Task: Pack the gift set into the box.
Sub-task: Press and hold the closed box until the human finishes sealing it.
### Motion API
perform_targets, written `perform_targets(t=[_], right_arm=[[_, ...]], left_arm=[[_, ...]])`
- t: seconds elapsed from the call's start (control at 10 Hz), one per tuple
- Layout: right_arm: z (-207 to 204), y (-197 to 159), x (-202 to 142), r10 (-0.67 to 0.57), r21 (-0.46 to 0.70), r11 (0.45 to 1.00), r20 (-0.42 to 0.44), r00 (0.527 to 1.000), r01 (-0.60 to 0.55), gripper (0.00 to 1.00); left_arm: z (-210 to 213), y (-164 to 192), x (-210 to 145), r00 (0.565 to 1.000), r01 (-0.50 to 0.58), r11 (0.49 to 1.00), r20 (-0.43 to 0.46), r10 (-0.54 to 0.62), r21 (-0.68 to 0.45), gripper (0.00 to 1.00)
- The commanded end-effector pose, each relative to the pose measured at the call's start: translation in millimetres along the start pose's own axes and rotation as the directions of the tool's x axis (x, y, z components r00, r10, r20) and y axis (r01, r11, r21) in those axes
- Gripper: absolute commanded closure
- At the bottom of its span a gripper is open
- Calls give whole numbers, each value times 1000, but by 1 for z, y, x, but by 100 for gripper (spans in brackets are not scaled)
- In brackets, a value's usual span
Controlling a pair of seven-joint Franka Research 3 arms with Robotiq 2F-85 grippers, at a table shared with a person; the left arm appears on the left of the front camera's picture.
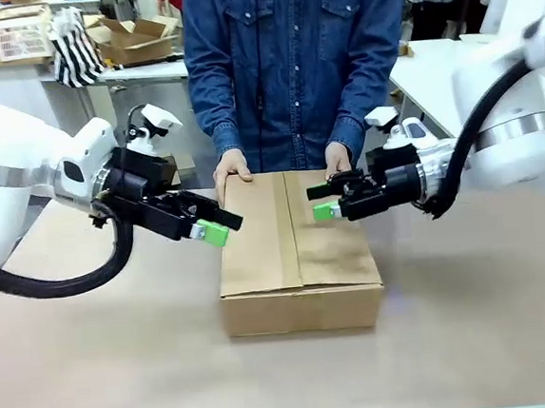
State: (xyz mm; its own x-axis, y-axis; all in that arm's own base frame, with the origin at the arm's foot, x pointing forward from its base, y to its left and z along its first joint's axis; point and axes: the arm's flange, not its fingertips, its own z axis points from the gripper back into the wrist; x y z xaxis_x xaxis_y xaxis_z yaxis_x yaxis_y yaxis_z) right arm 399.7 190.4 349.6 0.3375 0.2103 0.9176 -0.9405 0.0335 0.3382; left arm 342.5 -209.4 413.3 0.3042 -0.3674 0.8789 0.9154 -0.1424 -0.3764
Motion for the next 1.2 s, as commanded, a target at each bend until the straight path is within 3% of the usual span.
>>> perform_targets(t=[0.0,0.1,0.2,0.3,0.4,0.5,0.6,0.8,0.9,1.0,1.1], right_arm=[[8,12,14,52,-24,998,27,998,-52,0],[8,12,14,52,-24,998,27,998,-52,0],[-1,-3,-2,-5,2,1000,-3,1000,5,0],[2,0,-1,76,54,996,-13,997,-75,0],[4,-3,-3,103,30,994,-12,995,-102,0],[7,-4,-6,120,34,992,-5,993,-120,0],[12,-6,-11,111,18,994,-1,994,-111,0],[19,-16,-24,88,-43,995,-34,996,-90,0],[12,-5,-8,72,10,997,-23,997,-72,0],[12,-5,-8,72,10,997,-23,997,-72,0],[18,-11,-16,58,-10,998,-26,998,-59,0]], left_arm=[[-1,1,6,918,360,762,-56,-393,539,0],[0,0,0,1000,0,1000,0,0,0,0],[0,0,0,1000,0,1000,0,0,0,0],[4,10,1,996,85,987,22,-88,137,0],[-3,26,6,976,216,945,-51,-210,245,0],[-14,43,10,943,321,894,-25,-330,312,0],[-23,52,12,910,410,849,-93,-403,332,0],[-33,63,3,906,422,863,-99,-411,279,0],[-28,57,9,987,154,971,22,-160,182,0],[-24,51,14,914,406,864,-110,-392,296,0],[-24,51,14,914,406,864,-110,-392,296,0]])
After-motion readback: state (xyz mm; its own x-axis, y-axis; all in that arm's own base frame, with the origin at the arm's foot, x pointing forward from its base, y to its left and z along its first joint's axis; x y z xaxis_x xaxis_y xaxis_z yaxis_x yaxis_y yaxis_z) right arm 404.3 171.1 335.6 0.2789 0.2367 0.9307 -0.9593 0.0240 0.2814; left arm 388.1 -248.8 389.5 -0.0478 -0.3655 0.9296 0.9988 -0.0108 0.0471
